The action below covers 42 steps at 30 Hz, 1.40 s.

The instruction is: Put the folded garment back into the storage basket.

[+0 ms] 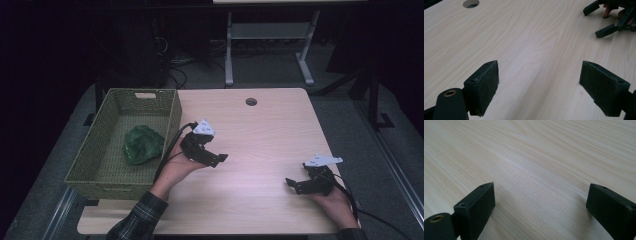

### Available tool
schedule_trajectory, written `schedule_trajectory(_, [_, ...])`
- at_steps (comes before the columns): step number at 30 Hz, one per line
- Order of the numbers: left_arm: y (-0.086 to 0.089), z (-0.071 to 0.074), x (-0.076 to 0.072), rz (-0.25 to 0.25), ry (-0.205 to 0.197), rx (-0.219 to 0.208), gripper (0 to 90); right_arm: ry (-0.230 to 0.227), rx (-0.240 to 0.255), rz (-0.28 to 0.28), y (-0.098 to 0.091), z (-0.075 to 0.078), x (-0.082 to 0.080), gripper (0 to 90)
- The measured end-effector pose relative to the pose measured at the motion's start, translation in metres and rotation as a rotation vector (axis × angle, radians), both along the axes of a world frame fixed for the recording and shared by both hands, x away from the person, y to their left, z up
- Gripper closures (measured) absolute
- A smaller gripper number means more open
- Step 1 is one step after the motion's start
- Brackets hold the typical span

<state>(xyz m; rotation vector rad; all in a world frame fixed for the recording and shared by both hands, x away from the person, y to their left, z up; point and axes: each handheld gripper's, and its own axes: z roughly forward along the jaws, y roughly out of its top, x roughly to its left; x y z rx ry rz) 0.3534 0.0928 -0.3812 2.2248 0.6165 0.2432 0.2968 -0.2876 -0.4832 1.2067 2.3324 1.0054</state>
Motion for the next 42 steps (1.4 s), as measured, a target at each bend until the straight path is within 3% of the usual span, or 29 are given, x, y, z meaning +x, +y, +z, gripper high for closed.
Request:
schedule_trajectory(8, [-0.015,-0.024,-0.003,-0.038,0.014,0.023,15.0,0.001,0.0,0.0,0.0,0.0,0.0,8.2])
schedule_trajectory(28, [-0.021,-0.06,-0.007,-0.013,0.011,0.012,15.0,0.0,0.0,0.0,0.0,0.0,0.0,8.2])
schedule_trajectory(30, [-0.022,-0.064,-0.007,-0.019,0.006,0.034,15.0,0.0,-0.001,0.0,0.0,0.0,0.0,8.2])
schedule_trajectory(42, [-0.023,-0.085,-0.006,-0.007,0.014,0.052,13.5,0.0,-0.001,0.0,0.0,0.0,0.0,8.2])
